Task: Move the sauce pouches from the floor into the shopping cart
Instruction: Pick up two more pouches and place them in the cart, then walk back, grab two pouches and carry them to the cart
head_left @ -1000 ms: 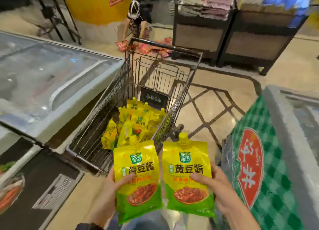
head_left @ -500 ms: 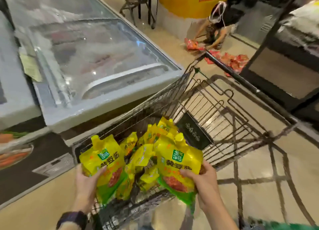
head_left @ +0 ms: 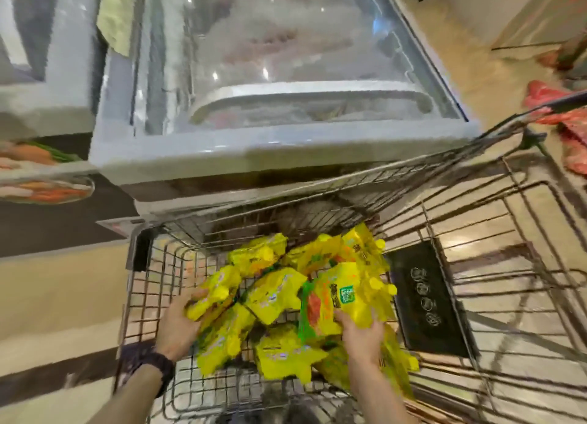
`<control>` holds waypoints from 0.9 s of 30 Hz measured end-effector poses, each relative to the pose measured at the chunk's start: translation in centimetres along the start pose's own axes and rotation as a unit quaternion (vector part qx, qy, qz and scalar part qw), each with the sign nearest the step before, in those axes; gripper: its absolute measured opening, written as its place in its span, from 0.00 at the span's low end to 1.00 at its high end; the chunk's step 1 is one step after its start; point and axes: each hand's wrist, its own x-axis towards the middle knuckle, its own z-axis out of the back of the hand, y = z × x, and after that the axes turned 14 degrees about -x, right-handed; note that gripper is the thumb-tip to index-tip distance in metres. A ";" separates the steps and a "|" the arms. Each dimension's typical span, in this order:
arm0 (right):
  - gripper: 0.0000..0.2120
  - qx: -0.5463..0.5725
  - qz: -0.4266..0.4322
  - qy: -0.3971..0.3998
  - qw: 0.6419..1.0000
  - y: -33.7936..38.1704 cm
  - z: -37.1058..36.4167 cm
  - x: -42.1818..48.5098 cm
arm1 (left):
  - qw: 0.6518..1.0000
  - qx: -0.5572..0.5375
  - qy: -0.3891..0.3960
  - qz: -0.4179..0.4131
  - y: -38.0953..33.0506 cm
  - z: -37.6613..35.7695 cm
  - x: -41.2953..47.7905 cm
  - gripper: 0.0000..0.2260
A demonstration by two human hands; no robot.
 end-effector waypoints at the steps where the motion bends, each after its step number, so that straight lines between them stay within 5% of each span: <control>1: 0.35 -0.066 0.027 0.026 0.997 -0.5 -0.4 0.7 | 1.000 0.025 -0.011 0.003 0.5 -0.1 -0.1 0.23; 4: 0.30 -0.171 0.110 0.099 0.974 -1.6 -1.3 2.6 | 0.997 0.061 -0.047 -0.010 1.1 -0.5 0.2 0.15; 9: 0.23 -0.124 0.120 0.095 0.980 -0.8 -3.0 2.3 | 0.994 0.040 -0.099 -0.037 0.4 -0.8 -0.3 0.08; 12: 0.23 -0.127 0.138 0.107 0.976 -1.5 -4.1 1.7 | 0.986 0.044 -0.154 -0.040 0.1 -1.3 -0.4 0.09; 18: 0.20 -0.229 0.180 0.123 0.949 -1.3 -4.8 3.1 | 0.979 0.145 -0.140 -0.015 -0.3 -2.1 -0.7 0.16; 27: 0.11 -0.162 0.272 0.086 0.945 -4.3 -3.8 2.0 | 0.977 0.184 -0.111 -0.006 -1.0 -3.2 -1.6 0.19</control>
